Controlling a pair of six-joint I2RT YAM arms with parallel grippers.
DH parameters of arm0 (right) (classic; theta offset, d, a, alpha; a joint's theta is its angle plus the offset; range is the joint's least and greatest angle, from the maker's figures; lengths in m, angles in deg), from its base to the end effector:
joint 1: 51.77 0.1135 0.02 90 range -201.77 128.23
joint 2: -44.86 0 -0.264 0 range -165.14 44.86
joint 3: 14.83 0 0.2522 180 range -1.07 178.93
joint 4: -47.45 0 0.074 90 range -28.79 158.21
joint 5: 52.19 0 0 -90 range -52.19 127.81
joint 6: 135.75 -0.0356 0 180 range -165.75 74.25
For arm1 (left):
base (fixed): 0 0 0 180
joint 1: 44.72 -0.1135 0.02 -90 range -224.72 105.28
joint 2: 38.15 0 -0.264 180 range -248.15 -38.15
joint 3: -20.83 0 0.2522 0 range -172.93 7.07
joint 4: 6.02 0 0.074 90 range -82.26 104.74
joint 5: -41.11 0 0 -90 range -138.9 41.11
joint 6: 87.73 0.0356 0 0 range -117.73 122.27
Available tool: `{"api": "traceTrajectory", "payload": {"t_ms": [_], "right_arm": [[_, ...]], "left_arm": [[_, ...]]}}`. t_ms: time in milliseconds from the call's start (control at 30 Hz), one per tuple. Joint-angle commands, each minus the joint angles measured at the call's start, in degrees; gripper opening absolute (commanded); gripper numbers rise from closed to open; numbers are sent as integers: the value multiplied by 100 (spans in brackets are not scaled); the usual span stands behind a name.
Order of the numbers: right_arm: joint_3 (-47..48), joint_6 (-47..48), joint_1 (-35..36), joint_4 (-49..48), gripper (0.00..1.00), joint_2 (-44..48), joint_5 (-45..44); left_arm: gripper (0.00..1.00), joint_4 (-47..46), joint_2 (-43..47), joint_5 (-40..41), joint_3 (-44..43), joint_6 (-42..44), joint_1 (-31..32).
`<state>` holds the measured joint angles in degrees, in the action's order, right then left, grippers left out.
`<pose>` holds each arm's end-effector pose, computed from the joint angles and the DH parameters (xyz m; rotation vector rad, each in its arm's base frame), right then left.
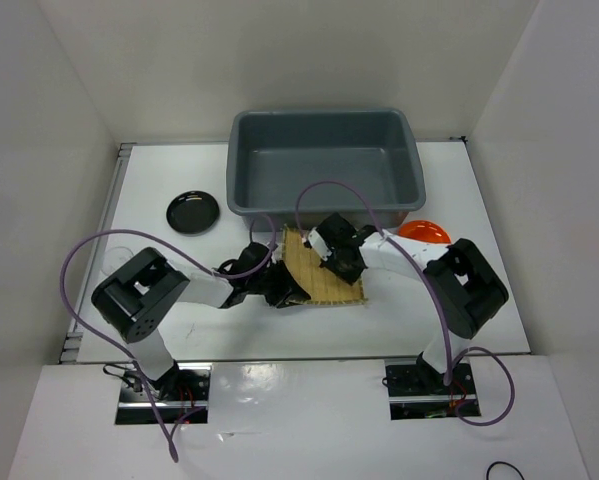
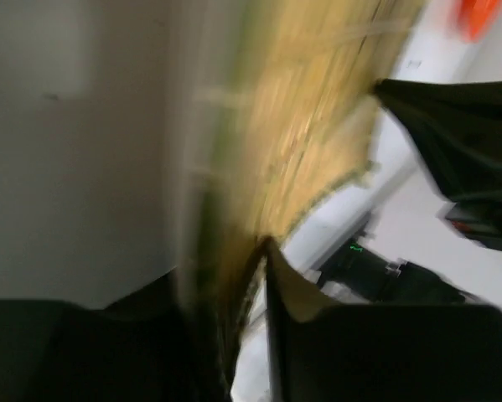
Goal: Place the mixed dishes into the plastic bin
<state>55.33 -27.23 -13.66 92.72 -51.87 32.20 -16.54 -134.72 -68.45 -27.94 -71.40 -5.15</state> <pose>0.2465 0.1890 0.1589 -1.3145 2.4863 -0.0593 0.2277 -0.2036 0.1238 -0.5478 2.5407 -1.3172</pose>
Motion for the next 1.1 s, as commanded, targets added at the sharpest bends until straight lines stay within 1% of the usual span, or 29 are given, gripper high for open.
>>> {"api": "traceTrajectory", "payload": {"t_ms": [0, 33, 67, 167, 200, 267, 300, 333, 400, 433, 467, 500, 533, 567, 600, 667, 700, 733, 767, 800, 833, 867, 900, 933, 967, 1000, 1033, 1067], "right_arm": [[-401, -68, 92, -268, 0, -294, 341], [-402, -68, 92, -320, 0, -233, 341], [-402, -68, 92, -321, 0, -232, 341], [-455, -68, 92, -268, 0, 30, 341], [-385, -68, 92, -207, 0, 136, 341], [-244, -121, 92, 134, 0, 627, 341], [-52, -191, 92, 276, 0, 855, 271], [37, -191, 92, 408, 0, 1406, 271], [353, -314, 39, 716, 0, 2067, 113], [554, -393, -13, 995, 0, 2201, 112], [756, -550, -101, 1267, 0, 2333, 60], [758, -708, -537, 1383, 0, 2438, 138], [758, -710, -811, 1454, 0, 2518, 321], [758, -710, -1109, 1455, 0, 2727, 706], [758, -710, -1713, 1455, 0, 2851, 814], [758, -710, -2244, 1385, 22, 3247, 868], [758, -640, -2707, 1324, 33, 3396, 955], [645, -483, -2930, 1227, 49, 3589, 1026], [513, -420, -3123, 896, 83, 4113, 957], [338, -368, -3256, 710, 93, 4414, 800], [-38, -367, -3257, 551, 99, 4695, 580], [-42, -437, -3257, 367, 99, 5020, 378], [-94, -533, -3257, 261, 99, 5093, -85], [-164, -612, -3257, 190, 99, 5094, -185], [-165, -613, -3257, 189, 99, 5172, -265], [-217, -691, -3257, 41, 99, 5225, -492], [-217, -805, -3309, 40, 99, 5278, -598], [-217, -806, -3310, -12, 99, 5339, -774]], "left_arm": [[27, -420, -186, -224, -173, 72, 86], [6, -351, -186, -225, -173, 72, 86], [0, -289, -186, -225, -173, 72, 86], [0, 79, -20, -155, -173, 238, 147], [0, 550, 163, -102, -260, 309, 147], [0, 1097, 401, 46, -568, 545, 226], [0, 1700, 655, 48, -691, 599, 296], [0, 1967, 797, 109, -796, 599, 297], [0, 2573, 1287, 109, -1008, 599, 358], [0, 2751, 1464, 109, -1061, 599, 358], [0, 3135, 1640, 48, -1209, 599, 358], [0, 3296, 2007, 48, -1306, 547, 358], [0, 3454, 2176, 48, -1403, 547, 358], [0, 3612, 2335, 48, -1500, 477, 358], [0, 3840, 2623, -13, -1709, 424, 358], [0, 4052, 2941, -75, -1991, 371, 306], [0, 4053, 3004, -75, -2149, 319, 218], [0, 4105, 3004, -75, -2508, 318, 96], [0, 4193, 3065, -75, -2746, 318, 25], [0, 4246, 2970, -145, -3010, 509, -63], [0, 4394, 2691, -232, -3291, 625, -307], [0, 4500, 2470, -346, -3937, 765, -440], [0, 4588, 2224, -609, -4292, 1071, -555], [0, 4720, 1691, -742, -4644, 1204, -765], [0, 4799, 1399, -839, -4986, 1319, -845], [0, 4852, 1117, -1031, -5677, 1433, -924], [0, 5036, 505, -1103, -6058, 1626, -1064], [0, 5142, 186, -1260, -6454, 1732, -1135]]}}
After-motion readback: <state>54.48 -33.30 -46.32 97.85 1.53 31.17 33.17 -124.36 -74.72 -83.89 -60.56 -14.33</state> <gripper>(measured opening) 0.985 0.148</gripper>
